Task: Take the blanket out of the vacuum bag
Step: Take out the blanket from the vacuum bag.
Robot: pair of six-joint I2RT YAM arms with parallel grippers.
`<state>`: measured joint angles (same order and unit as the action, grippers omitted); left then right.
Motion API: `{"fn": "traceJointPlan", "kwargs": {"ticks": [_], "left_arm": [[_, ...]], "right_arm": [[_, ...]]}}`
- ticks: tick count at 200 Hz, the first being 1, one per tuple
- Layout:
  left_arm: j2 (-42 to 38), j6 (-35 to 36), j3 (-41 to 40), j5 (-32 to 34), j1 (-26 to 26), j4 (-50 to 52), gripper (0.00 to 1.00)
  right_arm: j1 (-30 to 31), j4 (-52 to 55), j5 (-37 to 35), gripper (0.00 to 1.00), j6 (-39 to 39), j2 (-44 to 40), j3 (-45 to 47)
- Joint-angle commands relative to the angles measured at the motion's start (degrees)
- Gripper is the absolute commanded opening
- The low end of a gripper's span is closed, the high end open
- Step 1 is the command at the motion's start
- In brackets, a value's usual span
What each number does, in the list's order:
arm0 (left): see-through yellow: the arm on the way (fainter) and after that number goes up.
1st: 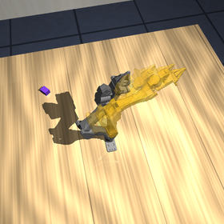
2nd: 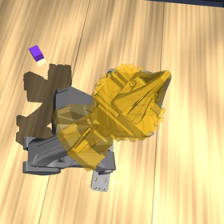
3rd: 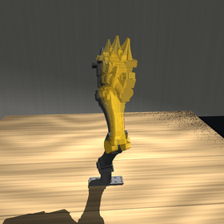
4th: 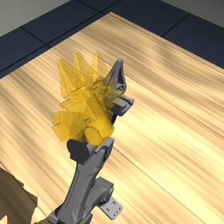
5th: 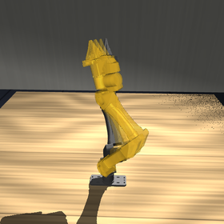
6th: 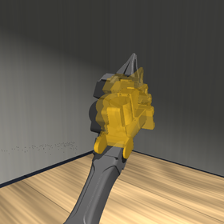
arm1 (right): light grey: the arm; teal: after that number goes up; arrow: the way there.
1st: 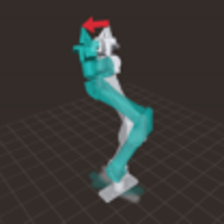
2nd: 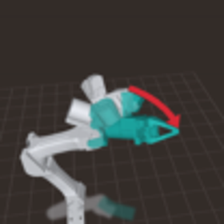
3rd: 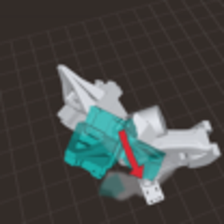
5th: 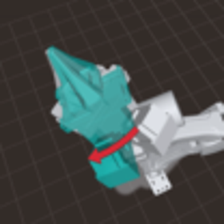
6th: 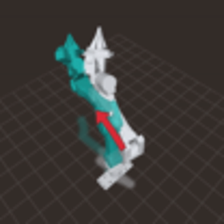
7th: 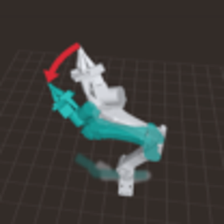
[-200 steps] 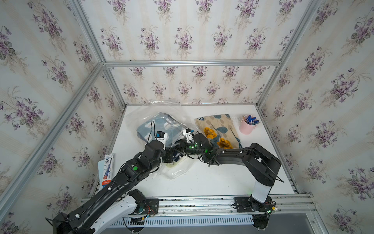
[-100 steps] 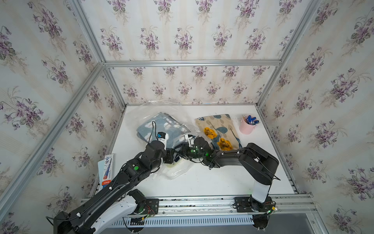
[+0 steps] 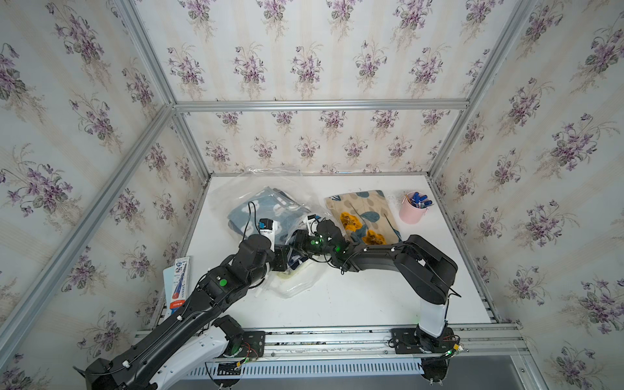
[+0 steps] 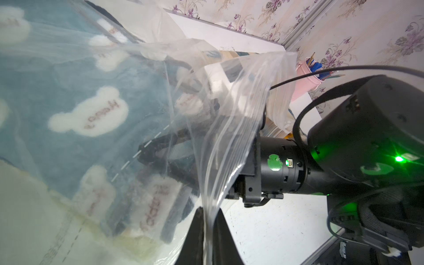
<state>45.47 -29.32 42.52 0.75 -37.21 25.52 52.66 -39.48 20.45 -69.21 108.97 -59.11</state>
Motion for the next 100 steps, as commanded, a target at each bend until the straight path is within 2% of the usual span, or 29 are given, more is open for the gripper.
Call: {"fn": "traceJointPlan", "kwargs": {"ticks": [1,48,100], "left_arm": [[-0.3,1.9,0.9,1.3,0.0,0.7,0.12],[0.5,2.3,1.5,1.4,0.0,0.8,0.12],[0.5,2.3,1.9,1.4,0.0,0.9,0.12]], "right_arm": [[0.2,-2.1,1.7,0.48,0.8,-1.2,-1.4],[0.3,-3.3,3.4,0.49,-1.0,-1.5,-1.2],[-0.1,-4.2,1.9,0.51,-0.7,-3.4,0.4]]}}
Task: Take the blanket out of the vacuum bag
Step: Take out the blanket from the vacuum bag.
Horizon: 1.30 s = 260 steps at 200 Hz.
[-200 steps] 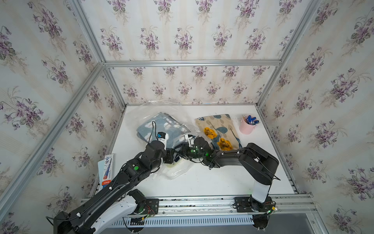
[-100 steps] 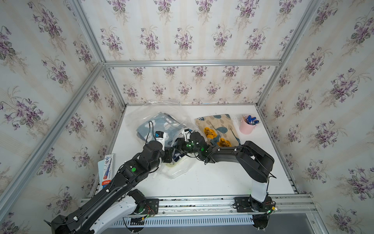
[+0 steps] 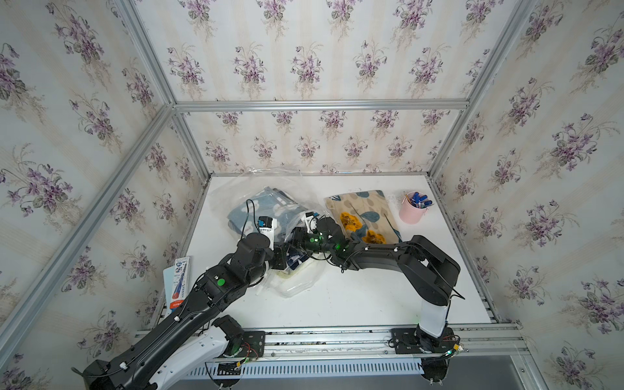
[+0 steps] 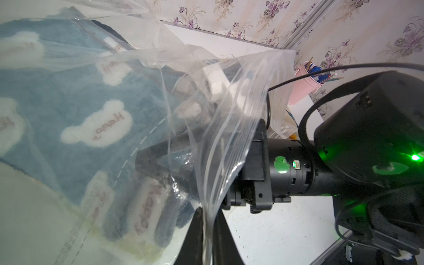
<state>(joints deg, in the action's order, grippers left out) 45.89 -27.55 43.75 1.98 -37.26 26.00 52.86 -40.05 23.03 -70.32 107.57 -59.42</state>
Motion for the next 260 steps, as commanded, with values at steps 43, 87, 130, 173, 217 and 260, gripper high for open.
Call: {"fn": "traceJointPlan", "kwargs": {"ticks": [43,87,130,173,217,260], "left_arm": [[0.4,0.6,0.4,0.4,0.1,0.2,0.12],[0.4,0.9,0.7,0.4,0.1,0.5,0.13],[0.7,0.8,0.5,0.3,0.1,0.1,0.13],[1.0,1.0,0.5,0.1,0.1,-0.2,0.13],[0.7,1.3,0.5,0.2,0.1,0.0,0.13],[0.7,1.0,0.4,0.0,0.1,-0.2,0.13]], "right_arm": [[-0.6,-3.0,0.7,0.51,0.7,-1.5,-2.4],[-0.5,-3.3,0.8,0.51,-0.3,0.4,-2.6],[-0.6,-0.5,-0.6,0.53,1.2,-0.4,-1.5],[-0.6,1.6,-1.3,0.56,2.0,-1.6,0.2],[-0.7,7.7,-3.4,0.60,3.9,-3.2,0.4],[-0.8,8.9,-3.6,0.62,3.4,-1.9,0.1]]}}
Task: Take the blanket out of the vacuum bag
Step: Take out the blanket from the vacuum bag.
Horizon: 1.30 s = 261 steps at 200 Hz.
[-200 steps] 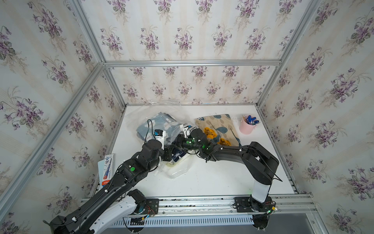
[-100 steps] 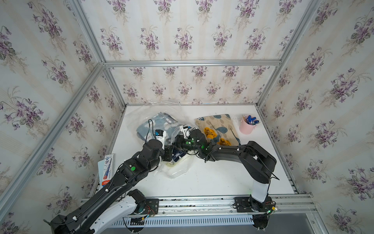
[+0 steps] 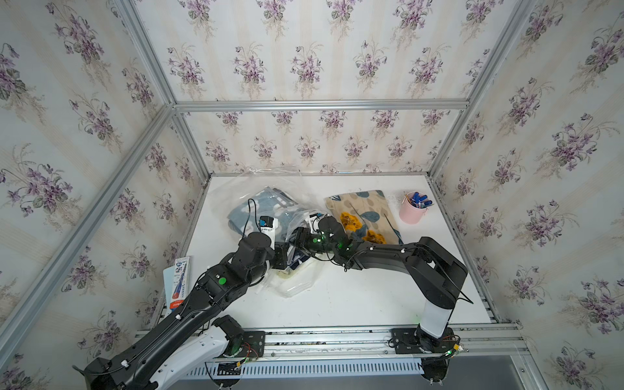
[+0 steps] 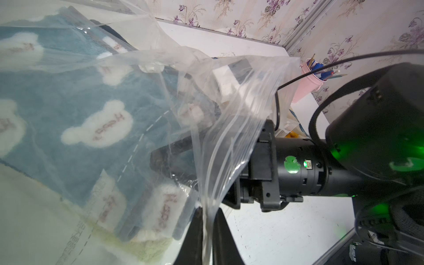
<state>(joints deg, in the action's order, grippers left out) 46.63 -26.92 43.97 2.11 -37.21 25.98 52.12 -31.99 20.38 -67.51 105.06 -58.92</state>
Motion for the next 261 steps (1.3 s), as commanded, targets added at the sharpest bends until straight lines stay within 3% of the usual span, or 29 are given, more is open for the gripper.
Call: {"fn": "traceJointPlan", "kwargs": {"ticks": [1,107,150,164,181,207,261], "left_arm": [[0.0,0.4,0.2,-0.2,0.0,-0.2,0.13],[-0.2,0.4,-0.1,0.1,0.0,-0.1,0.13],[0.3,0.6,-0.3,0.2,0.0,-0.7,0.13],[0.9,0.5,-0.3,-0.3,0.0,-1.1,0.13],[1.1,0.5,-0.1,-0.4,0.0,-1.1,0.12],[0.7,1.1,0.7,0.6,0.1,-0.4,0.10],[1.7,1.6,2.6,0.7,0.0,-0.1,0.08]], "right_arm": [[-0.1,0.8,-1.0,0.62,0.5,0.6,-0.5],[-1.0,3.0,0.1,0.62,-1.0,8.6,-9.1],[-0.9,-0.2,0.0,0.60,-4.0,10.6,-7.6],[-0.9,-0.2,-0.1,0.52,-3.9,11.3,-9.0],[-0.9,-1.0,0.9,0.26,-3.9,11.4,-10.0],[-0.8,-1.2,1.3,0.00,-2.7,8.8,-9.5],[-0.6,-2.3,4.7,0.00,-2.2,6.5,-11.8]]}}
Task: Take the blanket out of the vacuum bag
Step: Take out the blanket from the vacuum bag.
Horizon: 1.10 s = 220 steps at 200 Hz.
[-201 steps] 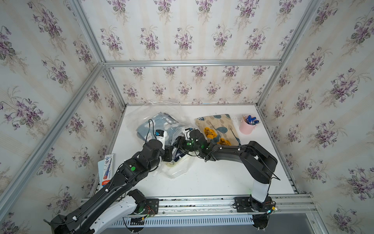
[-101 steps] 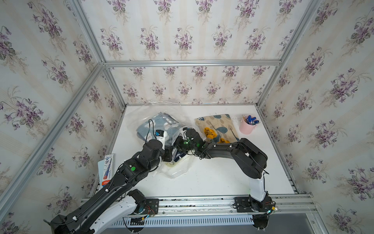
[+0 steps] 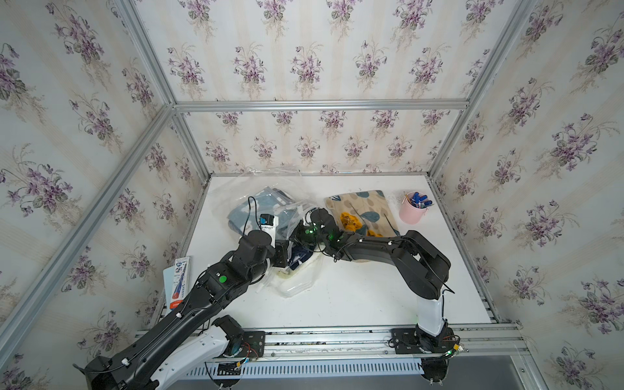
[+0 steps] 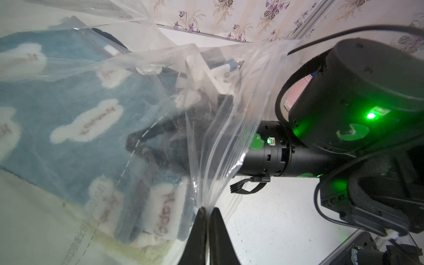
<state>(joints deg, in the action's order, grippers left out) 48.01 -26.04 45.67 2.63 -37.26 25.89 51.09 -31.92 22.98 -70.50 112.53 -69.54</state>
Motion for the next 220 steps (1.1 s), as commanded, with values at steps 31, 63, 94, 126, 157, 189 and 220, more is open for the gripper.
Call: {"fn": "traceJointPlan", "kwargs": {"ticks": [31,63,94,126,157,189,220], "left_arm": [[0.2,0.9,1.8,0.8,0.1,0.4,0.08],[0.3,0.9,2.5,0.9,0.1,0.9,0.08],[0.6,0.8,2.6,0.3,0.1,1.1,0.09],[0.5,0.7,2.3,0.3,0.1,0.8,0.09],[0.7,0.7,2.1,0.0,0.1,0.2,0.09],[0.6,0.5,2.0,-0.2,0.1,0.0,0.09],[-0.3,0.6,2.0,-0.1,0.1,1.0,0.09]], "right_arm": [[0.4,-2.7,2.1,0.00,0.2,-1.9,-0.4],[0.5,0.0,1.7,0.08,0.8,-2.0,-0.4],[-0.1,0.9,2.2,0.34,1.0,-3.2,4.4],[-0.6,3.4,1.5,0.45,2.5,-6.3,8.1],[-0.5,4.6,1.3,0.52,2.3,-6.4,9.4],[-0.6,3.6,0.6,0.54,1.4,-3.8,8.4],[-1.1,5.2,0.2,0.56,1.4,-2.0,6.6]]}}
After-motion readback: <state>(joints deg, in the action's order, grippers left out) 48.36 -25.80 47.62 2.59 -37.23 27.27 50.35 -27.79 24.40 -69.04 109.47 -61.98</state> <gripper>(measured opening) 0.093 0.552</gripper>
